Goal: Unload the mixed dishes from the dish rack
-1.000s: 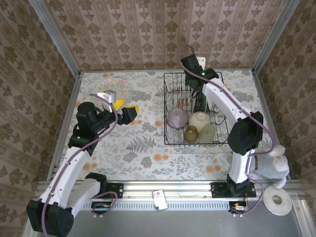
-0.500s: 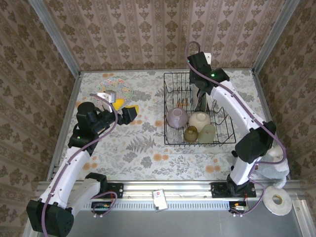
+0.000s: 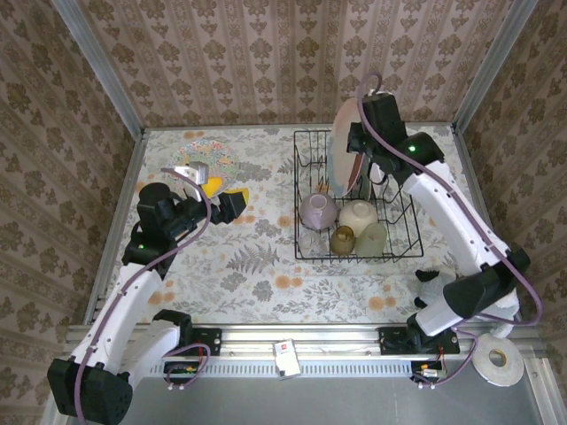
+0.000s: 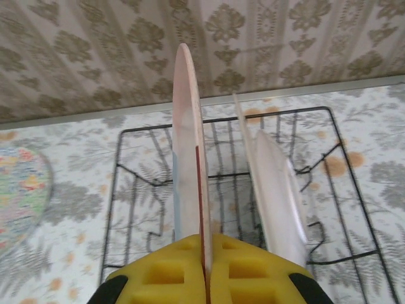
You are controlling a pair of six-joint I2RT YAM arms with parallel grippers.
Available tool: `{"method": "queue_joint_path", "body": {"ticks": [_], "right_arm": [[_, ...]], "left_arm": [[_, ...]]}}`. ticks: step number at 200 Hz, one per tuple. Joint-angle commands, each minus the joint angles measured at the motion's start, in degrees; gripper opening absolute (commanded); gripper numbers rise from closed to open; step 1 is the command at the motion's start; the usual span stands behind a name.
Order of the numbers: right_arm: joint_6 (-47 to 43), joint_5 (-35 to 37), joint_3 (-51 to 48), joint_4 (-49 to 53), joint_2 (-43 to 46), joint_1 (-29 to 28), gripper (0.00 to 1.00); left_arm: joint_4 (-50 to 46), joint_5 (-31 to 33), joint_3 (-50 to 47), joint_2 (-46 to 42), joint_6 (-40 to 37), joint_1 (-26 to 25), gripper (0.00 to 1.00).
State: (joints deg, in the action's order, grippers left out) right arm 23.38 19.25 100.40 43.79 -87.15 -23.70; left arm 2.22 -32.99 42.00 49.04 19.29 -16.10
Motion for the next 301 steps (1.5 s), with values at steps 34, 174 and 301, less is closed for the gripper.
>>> {"method": "queue_joint_path", "body": {"ticks": [34,174,301], "right_arm": [[7.6,-27.2,-8.4,-10.9,9.3,9.2,0.00],[33.7,-66.1,-38.9,-48.6,17.6,22.6,0.00],[38.0,-69.5,-43.1,-55.7,17.5,22.6,0.00]], "left_arm": [[4.3,-2.8,-0.9,1.8,3.7,1.3,1.00],[32.1,-21.2,3.6,24.0,32.8,3.4,1.00],[57.8,-27.1,8.0,39.5,55.3,-1.3,0.75]]}}
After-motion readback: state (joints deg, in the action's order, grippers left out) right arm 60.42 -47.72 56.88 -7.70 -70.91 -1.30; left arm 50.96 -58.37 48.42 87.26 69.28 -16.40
